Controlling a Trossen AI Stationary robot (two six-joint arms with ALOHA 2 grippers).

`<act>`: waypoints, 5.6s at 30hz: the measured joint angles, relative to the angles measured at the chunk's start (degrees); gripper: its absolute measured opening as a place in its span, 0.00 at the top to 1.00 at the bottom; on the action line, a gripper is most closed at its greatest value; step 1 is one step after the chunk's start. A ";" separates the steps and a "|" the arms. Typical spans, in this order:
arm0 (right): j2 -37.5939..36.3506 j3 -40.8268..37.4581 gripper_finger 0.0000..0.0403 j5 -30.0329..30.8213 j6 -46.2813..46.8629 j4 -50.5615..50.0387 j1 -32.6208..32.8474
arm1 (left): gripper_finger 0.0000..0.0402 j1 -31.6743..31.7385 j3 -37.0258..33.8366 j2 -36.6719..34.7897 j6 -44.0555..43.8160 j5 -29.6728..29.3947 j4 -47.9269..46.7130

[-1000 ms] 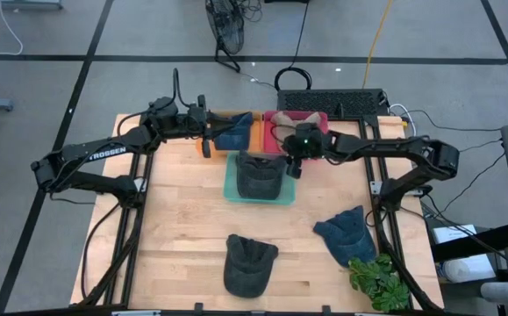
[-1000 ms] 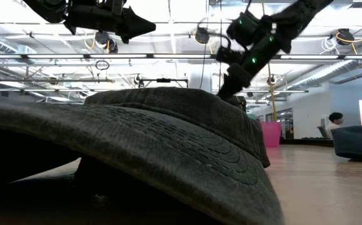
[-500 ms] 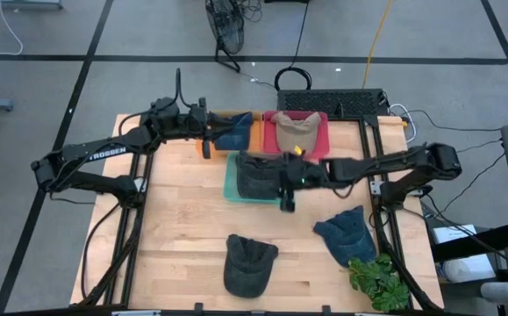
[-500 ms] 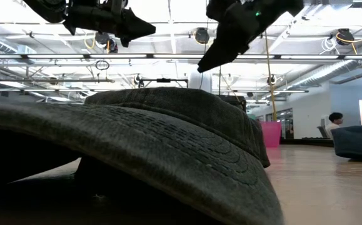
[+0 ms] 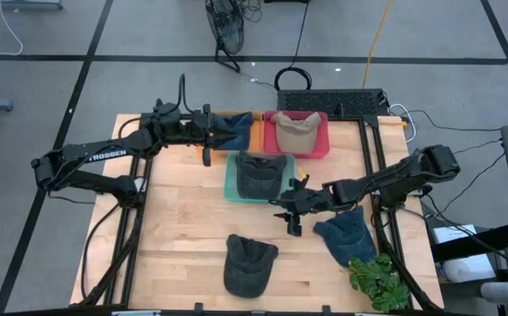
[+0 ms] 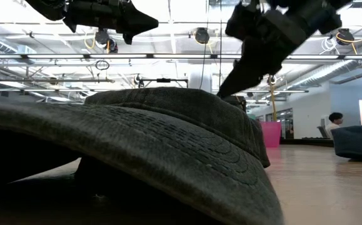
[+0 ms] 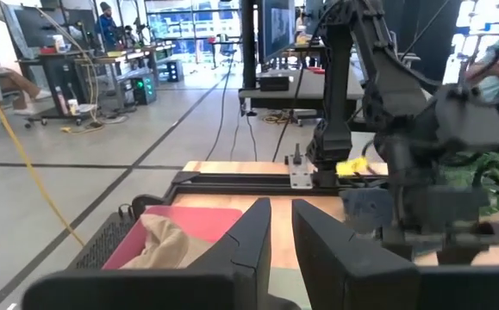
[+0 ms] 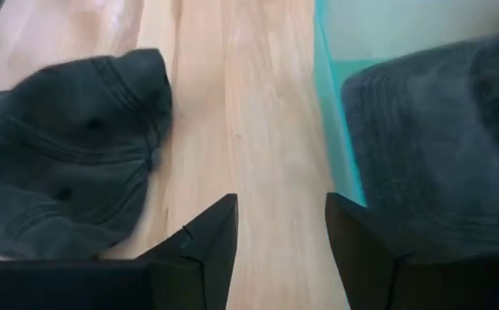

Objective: Pick & Place hat
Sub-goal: Adjust the blue bin, then put the blue cap into the orange bin

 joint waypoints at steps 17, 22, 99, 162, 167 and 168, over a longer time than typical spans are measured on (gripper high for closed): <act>10.52 -1.05 0.61 5.16 -1.62 5.66 -0.90 | 0.84 -0.47 0.00 0.00 0.11 -0.02 0.02; 10.32 -1.05 0.61 5.36 -1.78 5.64 -1.25 | 0.84 -0.47 0.00 0.00 0.09 -0.03 0.00; -17.19 -1.09 0.61 -28.85 28.29 -55.93 9.42 | 0.84 -6.72 0.04 0.00 11.76 -0.67 -4.65; -14.24 0.87 1.00 -4.70 31.78 -41.81 20.78 | 0.84 -18.30 0.00 0.00 6.19 -6.19 -12.72; -14.35 1.23 1.00 -4.83 27.37 -40.59 16.01 | 0.84 -18.30 0.00 0.00 7.34 -7.33 -8.03; -14.23 1.23 1.00 -4.99 27.18 -40.17 14.93 | 0.84 -18.30 0.00 0.00 7.54 -8.35 -6.86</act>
